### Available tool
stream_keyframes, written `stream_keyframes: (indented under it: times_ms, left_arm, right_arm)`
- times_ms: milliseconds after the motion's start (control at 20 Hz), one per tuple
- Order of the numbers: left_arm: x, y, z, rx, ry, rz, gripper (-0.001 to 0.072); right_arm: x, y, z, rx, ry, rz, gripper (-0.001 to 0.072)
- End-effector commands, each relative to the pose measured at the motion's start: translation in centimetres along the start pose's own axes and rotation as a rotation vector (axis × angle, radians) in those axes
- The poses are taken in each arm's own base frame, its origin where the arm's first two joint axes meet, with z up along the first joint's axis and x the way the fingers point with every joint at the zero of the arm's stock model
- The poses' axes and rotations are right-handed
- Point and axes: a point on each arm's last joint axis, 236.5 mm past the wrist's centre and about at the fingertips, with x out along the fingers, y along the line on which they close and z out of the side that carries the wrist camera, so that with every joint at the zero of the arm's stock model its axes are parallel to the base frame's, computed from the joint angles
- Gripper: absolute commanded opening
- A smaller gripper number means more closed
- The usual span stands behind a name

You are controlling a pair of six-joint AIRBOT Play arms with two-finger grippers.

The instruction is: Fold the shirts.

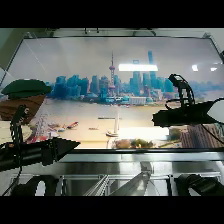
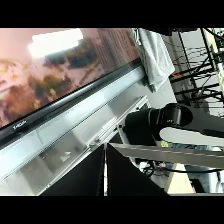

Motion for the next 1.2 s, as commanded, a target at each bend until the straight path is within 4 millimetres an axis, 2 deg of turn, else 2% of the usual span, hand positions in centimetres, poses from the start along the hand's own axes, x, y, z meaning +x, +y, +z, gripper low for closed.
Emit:
stream_keyframes:
  times_ms: [0,100,150,200,250,300,350,450,550,600,700,800,950,1050,1150]
  left_arm:
    - [0.0,0.0,-0.1,-0.003,0.002,-0.002,0.0026]
    - [0.0,0.1,0.3,-0.004,-0.013,0.006,0.0028]
    - [-0.2,0.2,1.2,0.006,-0.042,0.027,0.0029]
    - [-0.8,1.0,2.9,0.043,-0.078,0.103,0.0113]
    - [-2.0,2.4,5.0,0.083,-0.107,0.215,0.0353]
    - [-4.0,3.8,7.9,0.130,-0.139,0.350,0.0590]
    - [-6.6,5.4,10.8,0.166,-0.166,0.489,0.0720]
    - [-13.4,9.4,17.3,0.193,-0.217,0.775,0.0720]
    - [-19.7,14.4,22.1,0.122,-0.211,0.953,0.0720]
    - [-22.2,17.3,23.8,0.060,-0.205,0.984,0.0720]
    - [-25.6,23.7,25.6,-0.074,-0.186,0.988,0.0720]
    - [-27.6,30.5,25.8,-0.220,-0.162,0.967,0.0720]
    - [-27.9,39.2,25.2,-0.328,-0.102,0.924,0.0720]
    - [-27.5,43.6,25.5,-0.343,-0.103,0.923,0.0720]
    - [-26.5,47.0,26.0,-0.338,-0.107,0.927,0.0720]
  right_arm:
    - [0.0,0.0,0.0,-0.001,0.000,0.000,0.0024]
    - [0.0,0.0,0.0,-0.001,-0.001,0.000,0.0023]
    - [0.0,0.0,0.0,-0.001,-0.001,0.000,0.0023]
    - [0.0,0.0,0.0,-0.001,-0.001,0.000,0.0023]
    - [0.0,0.0,0.0,-0.001,0.000,0.000,0.0024]
    - [0.0,0.0,0.0,-0.001,0.000,0.000,0.0023]
    - [0.0,0.0,0.0,-0.001,-0.001,0.000,0.0024]
    - [0.0,0.0,0.0,-0.001,0.000,0.000,0.0023]
    - [0.0,0.0,0.0,-0.001,-0.001,0.000,0.0023]
    - [0.0,0.0,0.0,-0.001,0.000,0.000,0.0023]
    - [0.0,0.0,0.0,-0.001,0.000,0.000,0.0023]
    - [0.0,0.0,0.0,-0.001,0.000,0.000,0.0024]
    - [0.0,0.0,0.0,-0.001,0.000,0.000,0.0023]
    - [0.0,0.0,0.0,-0.001,-0.002,0.000,0.0023]
    - [0.0,0.0,0.2,0.000,-0.008,0.001,0.0024]
